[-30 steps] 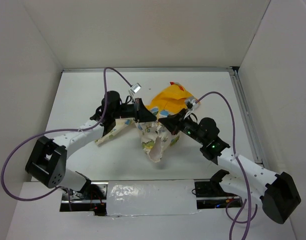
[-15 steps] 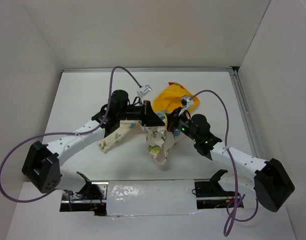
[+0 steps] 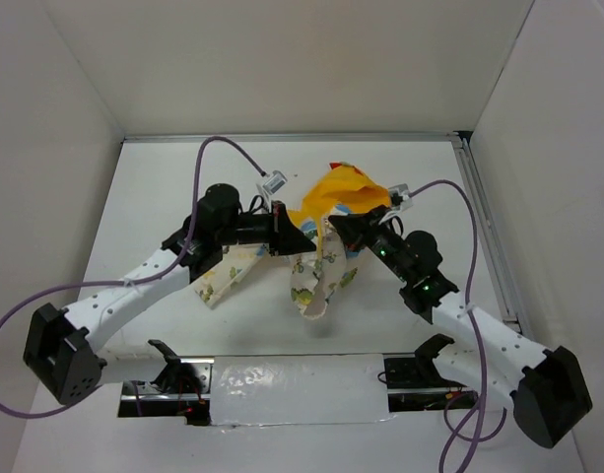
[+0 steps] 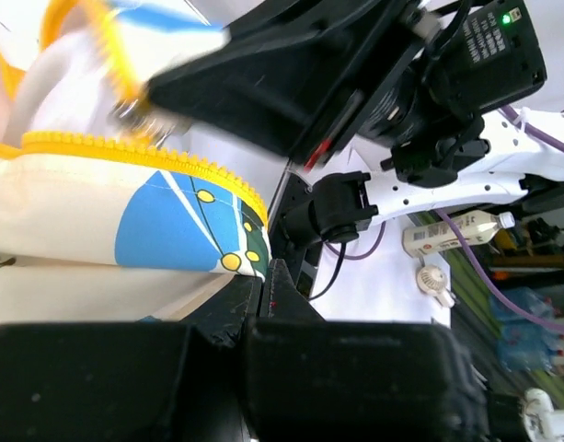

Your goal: Zip up the jacket

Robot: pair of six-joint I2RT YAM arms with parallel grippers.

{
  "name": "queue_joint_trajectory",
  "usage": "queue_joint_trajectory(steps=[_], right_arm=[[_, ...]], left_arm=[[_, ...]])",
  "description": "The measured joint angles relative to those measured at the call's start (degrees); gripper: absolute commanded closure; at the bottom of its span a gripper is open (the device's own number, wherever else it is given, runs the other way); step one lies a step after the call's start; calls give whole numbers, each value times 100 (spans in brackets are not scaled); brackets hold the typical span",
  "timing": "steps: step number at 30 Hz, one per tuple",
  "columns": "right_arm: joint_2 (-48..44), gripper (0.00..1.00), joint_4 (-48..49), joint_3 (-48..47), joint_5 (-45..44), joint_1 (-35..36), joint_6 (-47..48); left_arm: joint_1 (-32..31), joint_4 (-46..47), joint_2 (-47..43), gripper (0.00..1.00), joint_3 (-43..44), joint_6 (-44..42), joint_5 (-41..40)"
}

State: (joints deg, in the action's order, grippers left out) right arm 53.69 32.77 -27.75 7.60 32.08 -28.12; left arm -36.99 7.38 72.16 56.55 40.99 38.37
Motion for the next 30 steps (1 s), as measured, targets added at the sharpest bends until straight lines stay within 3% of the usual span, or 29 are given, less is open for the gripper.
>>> queue_joint_trajectory(steps=[7,13,18,30], right_arm=[[-1086,100,55,219,-11,-225,-7],[-1401,100,50,260,227,-240,-17],[-1307,100,66,393,501,-240,-214],[-400,100,664,588,848,24,-662]], left_arm=[[85,-199,-907,100,-476,-24,-389],[505,-293,-927,100,-516,109,-555],[820,87,-636,100,-520,382,-535],[925,1414,-92,100,-929,1093,-149]])
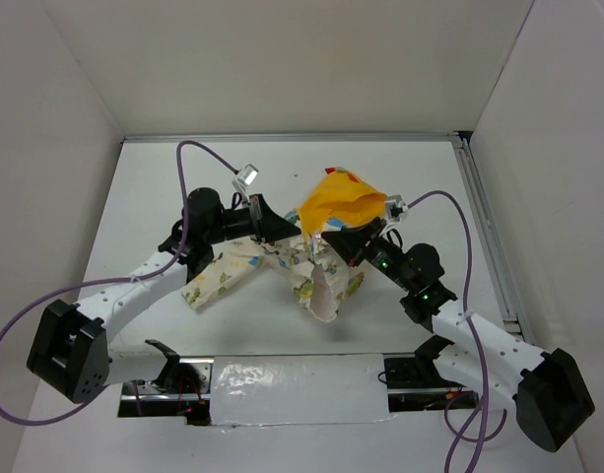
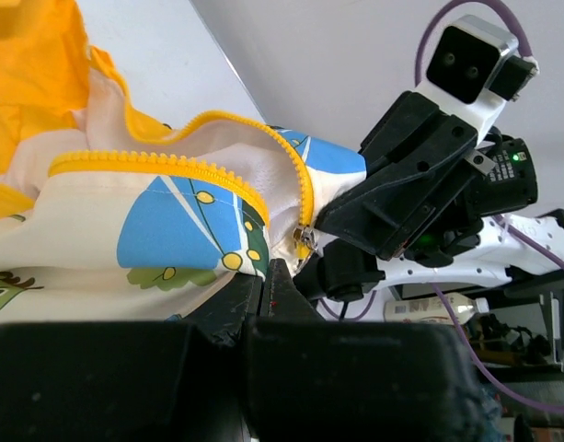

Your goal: Zip up the jacket

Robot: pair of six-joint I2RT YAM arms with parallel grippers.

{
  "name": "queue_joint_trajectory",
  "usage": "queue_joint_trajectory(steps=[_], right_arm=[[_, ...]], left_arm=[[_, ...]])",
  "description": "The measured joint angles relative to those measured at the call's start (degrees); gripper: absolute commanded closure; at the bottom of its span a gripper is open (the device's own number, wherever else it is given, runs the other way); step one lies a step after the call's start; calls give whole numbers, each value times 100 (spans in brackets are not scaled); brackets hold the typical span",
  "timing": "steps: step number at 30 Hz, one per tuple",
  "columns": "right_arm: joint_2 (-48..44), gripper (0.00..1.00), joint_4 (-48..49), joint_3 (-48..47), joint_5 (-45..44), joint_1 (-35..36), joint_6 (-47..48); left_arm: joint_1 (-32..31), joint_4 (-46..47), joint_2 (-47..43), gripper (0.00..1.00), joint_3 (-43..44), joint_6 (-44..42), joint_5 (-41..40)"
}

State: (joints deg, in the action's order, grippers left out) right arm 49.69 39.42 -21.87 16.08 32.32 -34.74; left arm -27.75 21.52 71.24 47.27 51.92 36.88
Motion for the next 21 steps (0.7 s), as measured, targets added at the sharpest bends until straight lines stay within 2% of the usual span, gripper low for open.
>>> queue_joint_trajectory(steps=[13,21], right_arm=[[70,100,498,374,-238,321,-433],[13,100,581,424,-321,345,-507]], left_arm=[[35,1941,179,100,-960,1029,437],[17,2540,444,100,-949,1300,511]])
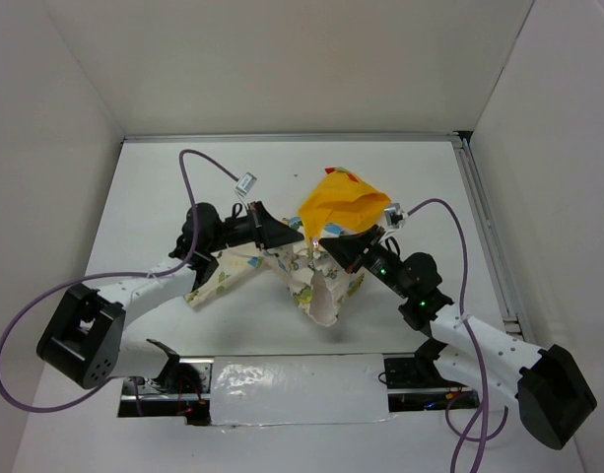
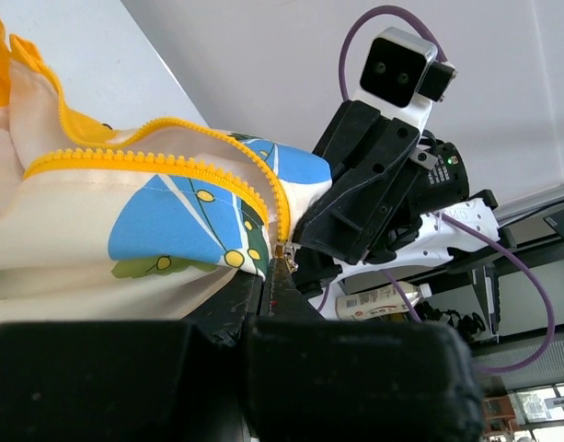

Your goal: Zip up the jacket

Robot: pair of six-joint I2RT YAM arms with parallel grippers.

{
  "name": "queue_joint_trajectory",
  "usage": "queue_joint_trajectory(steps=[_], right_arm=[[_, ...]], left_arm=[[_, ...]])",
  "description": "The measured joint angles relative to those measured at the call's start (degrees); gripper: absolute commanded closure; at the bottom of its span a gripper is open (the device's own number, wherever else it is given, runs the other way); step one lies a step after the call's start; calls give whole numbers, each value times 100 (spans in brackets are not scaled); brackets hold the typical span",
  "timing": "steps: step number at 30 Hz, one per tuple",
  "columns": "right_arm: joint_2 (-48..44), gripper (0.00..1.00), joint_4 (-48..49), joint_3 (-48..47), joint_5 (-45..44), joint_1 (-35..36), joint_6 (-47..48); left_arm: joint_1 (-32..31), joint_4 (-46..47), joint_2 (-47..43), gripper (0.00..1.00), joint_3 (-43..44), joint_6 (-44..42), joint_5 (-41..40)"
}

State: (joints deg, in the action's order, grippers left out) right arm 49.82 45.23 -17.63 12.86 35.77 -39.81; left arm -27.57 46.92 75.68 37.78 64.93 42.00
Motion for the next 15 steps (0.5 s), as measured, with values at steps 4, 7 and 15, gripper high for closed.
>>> queue_joint_trajectory(steps=[4,7,15], right_arm=[[-11,100,72,33,2,0,0],[-11,100,105,33,2,0,-2],[-9,100,127,33,9,0,-2]], left_arm=[[-4,131,92,100,35,26,26],[-17,210,133,100,68,109,31],[-33,328,151,100,101,138,22]])
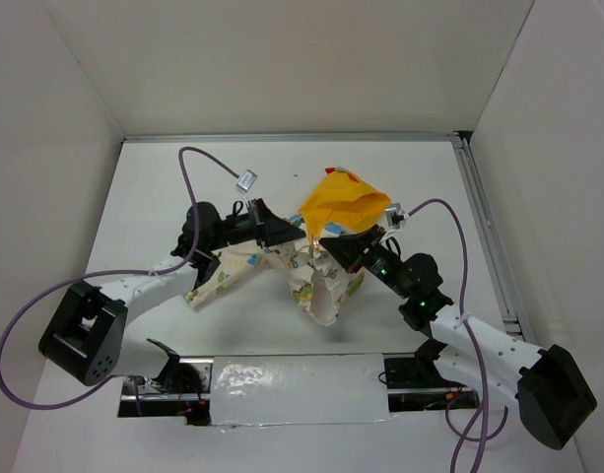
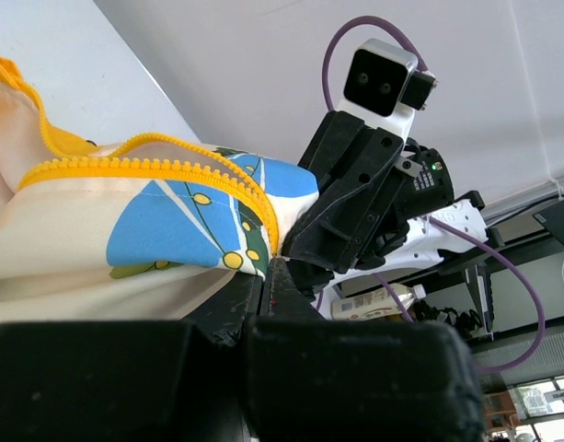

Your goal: Zip up the jacket

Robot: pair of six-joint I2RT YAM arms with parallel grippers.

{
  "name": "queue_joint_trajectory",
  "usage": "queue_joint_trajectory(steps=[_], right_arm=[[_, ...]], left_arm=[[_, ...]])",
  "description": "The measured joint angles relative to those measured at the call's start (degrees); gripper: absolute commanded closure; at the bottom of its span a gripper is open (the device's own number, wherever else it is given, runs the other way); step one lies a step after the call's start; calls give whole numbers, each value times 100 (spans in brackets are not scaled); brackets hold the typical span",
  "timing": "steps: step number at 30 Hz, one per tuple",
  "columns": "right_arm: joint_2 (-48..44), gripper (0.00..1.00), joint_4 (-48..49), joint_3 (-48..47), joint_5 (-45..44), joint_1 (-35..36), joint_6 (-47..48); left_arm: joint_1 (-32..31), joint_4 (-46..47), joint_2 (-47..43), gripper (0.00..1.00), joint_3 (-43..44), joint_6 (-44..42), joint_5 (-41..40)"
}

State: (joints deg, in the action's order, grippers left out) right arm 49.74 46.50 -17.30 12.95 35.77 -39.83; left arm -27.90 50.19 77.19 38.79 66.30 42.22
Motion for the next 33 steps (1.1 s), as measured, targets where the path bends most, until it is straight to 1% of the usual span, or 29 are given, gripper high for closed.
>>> queue_joint_trajectory(steps=[17,33], right_arm=[[0,100,22,0,92,11,-2],[0,100,284,9,-20,37,-81]], left_arm=[[-37,212,240,100,101,20,-9],[-37,608,330,100,101,306,201]])
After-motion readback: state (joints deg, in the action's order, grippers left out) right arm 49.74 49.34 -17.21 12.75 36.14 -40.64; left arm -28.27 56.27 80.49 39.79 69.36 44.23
